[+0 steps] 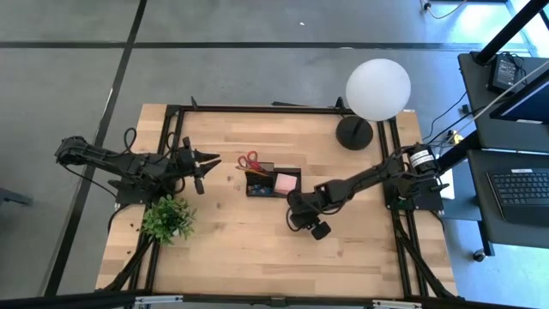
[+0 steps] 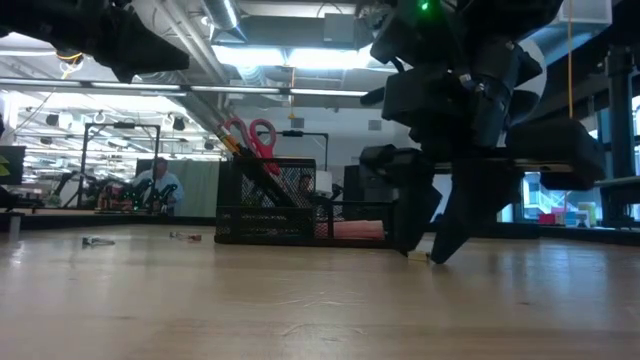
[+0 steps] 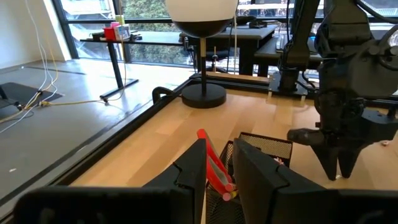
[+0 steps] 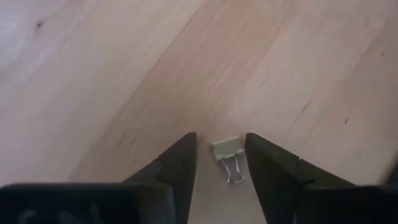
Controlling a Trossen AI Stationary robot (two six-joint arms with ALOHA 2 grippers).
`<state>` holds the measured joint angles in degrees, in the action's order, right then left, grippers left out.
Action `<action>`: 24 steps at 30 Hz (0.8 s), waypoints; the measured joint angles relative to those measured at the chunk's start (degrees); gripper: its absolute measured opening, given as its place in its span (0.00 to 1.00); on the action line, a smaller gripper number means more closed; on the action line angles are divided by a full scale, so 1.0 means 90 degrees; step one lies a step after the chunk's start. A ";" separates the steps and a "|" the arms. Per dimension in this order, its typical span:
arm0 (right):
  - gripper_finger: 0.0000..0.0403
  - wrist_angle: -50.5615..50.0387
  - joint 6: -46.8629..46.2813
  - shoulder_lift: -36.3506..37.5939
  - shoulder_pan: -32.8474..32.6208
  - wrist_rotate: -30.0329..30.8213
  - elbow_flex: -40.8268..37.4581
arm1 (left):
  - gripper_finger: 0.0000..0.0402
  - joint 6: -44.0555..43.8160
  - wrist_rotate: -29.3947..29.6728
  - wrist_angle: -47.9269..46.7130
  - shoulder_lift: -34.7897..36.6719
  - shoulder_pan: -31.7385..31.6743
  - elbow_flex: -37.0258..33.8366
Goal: Pick and place office supplies into organizer
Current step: Put the light green binder clip into the black desk organizer
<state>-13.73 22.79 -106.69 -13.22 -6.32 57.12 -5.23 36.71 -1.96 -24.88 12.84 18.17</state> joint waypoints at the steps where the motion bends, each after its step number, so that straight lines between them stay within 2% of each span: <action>1: 0.35 -0.0027 -0.0001 -0.0002 0.0005 -0.0081 0.0000 | 0.18 0.0000 0.0000 0.0000 0.0000 0.0000 0.0000; 17: 0.20 -0.0128 -0.0017 -0.0005 -0.0002 -0.0119 -0.0003 | 0.18 0.0000 0.0000 0.0000 -0.0002 0.0000 0.0000; 24: 0.18 -0.0100 -0.0031 -0.0005 -0.0002 -0.0074 -0.0010 | 0.18 -0.0012 0.0000 0.0000 -0.0002 0.0000 0.0000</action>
<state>-14.63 22.51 -106.74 -13.23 -6.98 57.04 -5.35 36.71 -1.96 -24.90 12.84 18.17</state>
